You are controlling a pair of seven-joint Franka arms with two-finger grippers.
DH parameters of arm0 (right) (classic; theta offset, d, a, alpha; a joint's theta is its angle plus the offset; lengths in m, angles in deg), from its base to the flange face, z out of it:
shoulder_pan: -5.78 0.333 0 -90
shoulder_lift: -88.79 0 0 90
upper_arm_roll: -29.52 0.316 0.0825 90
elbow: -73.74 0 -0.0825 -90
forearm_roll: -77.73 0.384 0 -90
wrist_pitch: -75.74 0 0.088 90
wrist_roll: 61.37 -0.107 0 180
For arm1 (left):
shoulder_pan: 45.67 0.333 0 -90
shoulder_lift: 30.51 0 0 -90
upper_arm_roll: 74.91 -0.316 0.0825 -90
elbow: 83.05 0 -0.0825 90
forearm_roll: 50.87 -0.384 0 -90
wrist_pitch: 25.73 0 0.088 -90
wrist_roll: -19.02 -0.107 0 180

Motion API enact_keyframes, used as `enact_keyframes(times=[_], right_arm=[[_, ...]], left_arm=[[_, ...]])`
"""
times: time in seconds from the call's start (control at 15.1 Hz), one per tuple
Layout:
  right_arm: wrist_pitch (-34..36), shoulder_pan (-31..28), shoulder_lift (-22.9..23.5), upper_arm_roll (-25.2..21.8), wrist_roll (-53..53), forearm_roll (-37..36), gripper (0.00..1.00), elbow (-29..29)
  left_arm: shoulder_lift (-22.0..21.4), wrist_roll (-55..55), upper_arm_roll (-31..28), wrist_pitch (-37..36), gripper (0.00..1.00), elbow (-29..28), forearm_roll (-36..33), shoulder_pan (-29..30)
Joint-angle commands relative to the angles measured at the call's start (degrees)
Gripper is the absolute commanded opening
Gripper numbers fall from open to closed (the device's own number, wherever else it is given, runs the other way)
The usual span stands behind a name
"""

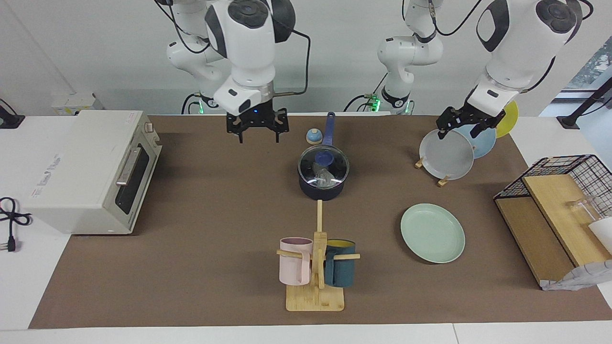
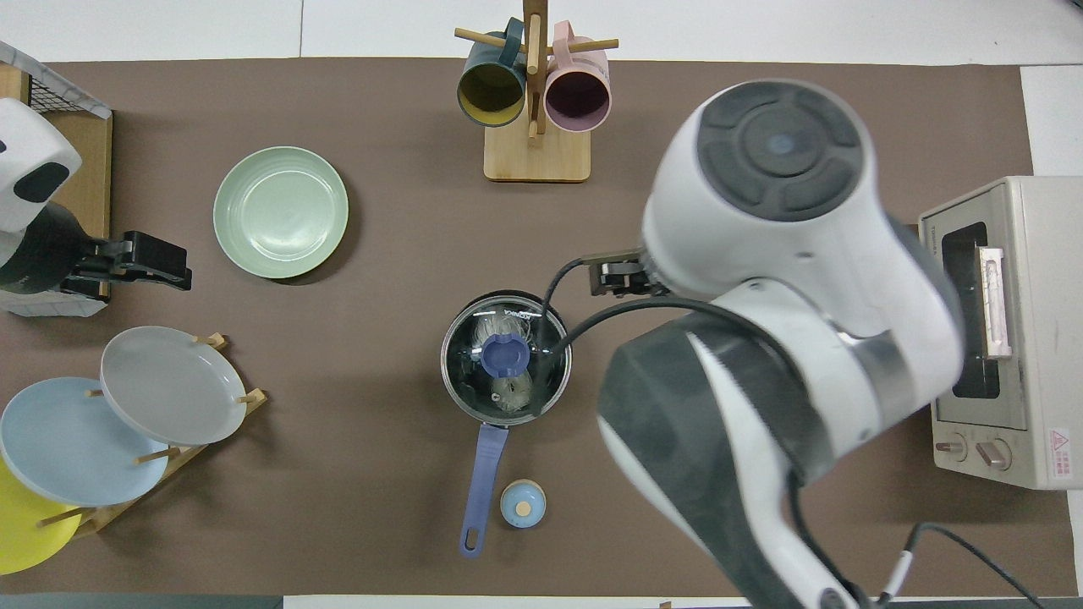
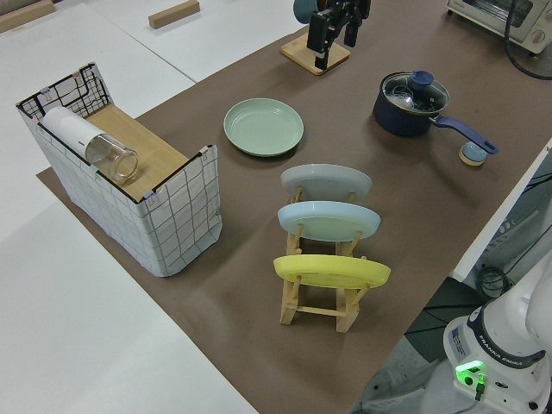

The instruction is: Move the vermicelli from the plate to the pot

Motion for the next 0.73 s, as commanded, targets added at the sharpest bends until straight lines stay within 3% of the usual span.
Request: enact_keyframes(times=[0.0, 0.13, 0.33, 0.66], right_arm=[[4.15, -4.58, -2.92, 0.42, 5.91, 0.52, 1.00, -0.29], [6.18, -9.42, -3.19, 0.42, 13.81, 0.61, 1.00, -0.55], [5.32, -14.78, -4.07, 0.33, 16.31, 0.69, 1.00, -2.66], [5.30, -15.24, -7.05, -0.89, 16.49, 1.22, 1.00, -7.15]], left_arm=[[-0.07, 0.36, 0.15, -0.86, 1.00, 0.37, 0.19, 0.57], [-0.07, 0.27, 0.15, -0.86, 1.00, 0.37, 0.19, 0.57], [-0.33, 0.10, -0.03, -0.25, 1.00, 0.19, 0.11, 0.49], [-0.42, 0.10, -0.65, 0.11, 1.00, -0.07, 0.11, 0.49]])
